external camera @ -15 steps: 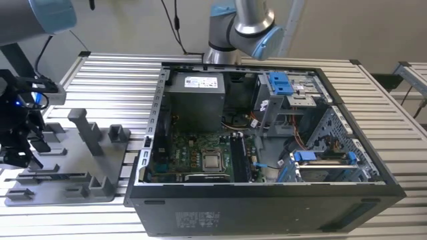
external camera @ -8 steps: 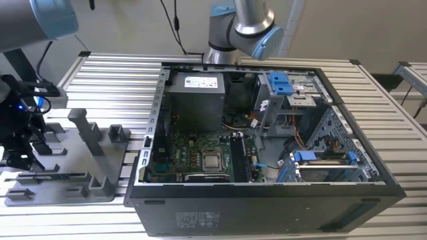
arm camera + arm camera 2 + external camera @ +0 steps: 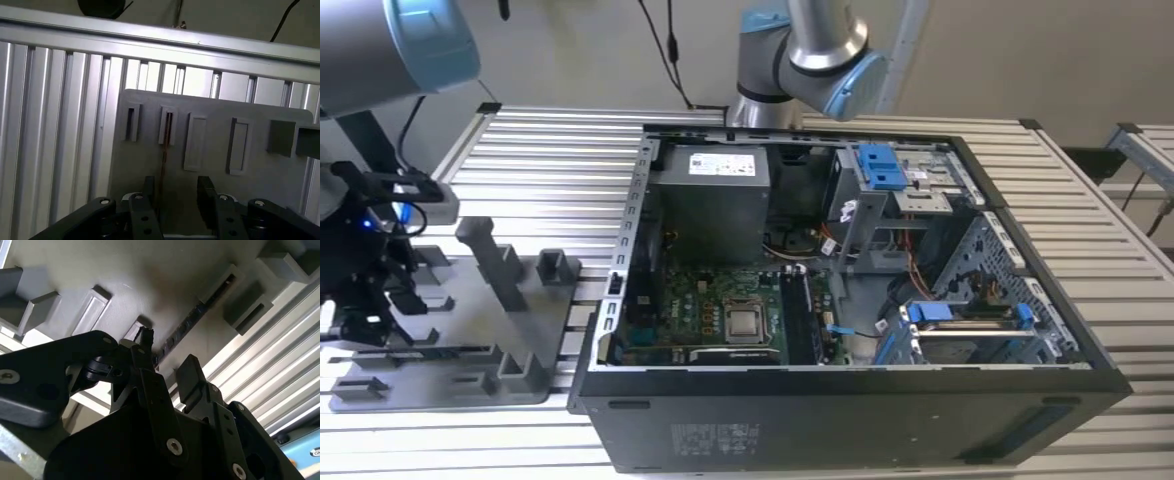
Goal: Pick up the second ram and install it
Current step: 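Pick up the second ram and move it above second insertion slot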
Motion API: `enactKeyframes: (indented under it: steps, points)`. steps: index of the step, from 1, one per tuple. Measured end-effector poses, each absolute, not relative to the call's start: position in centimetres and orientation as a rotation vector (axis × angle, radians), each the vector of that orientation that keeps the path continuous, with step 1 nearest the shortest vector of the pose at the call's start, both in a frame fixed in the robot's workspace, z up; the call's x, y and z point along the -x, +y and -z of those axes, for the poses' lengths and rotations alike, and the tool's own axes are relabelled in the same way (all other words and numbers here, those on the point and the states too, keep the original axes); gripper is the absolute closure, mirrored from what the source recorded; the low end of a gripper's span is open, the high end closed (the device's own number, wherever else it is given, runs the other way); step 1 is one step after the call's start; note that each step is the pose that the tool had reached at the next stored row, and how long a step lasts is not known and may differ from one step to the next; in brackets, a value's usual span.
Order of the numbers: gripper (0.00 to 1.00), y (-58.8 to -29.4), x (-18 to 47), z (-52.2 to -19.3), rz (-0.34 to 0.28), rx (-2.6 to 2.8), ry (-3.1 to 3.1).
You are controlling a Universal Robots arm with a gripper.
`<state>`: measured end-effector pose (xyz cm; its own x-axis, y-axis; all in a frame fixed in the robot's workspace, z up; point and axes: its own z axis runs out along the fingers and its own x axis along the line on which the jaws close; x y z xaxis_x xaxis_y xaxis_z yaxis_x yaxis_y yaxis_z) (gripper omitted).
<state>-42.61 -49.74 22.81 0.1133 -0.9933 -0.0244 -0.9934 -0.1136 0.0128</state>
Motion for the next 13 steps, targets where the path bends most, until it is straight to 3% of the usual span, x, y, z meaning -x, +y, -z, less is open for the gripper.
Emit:
enactKeyframes:
  steps: [13]
  points:
    - [0.53,-50.2,42.7,-20.9,-0.042,2.343,2.082]
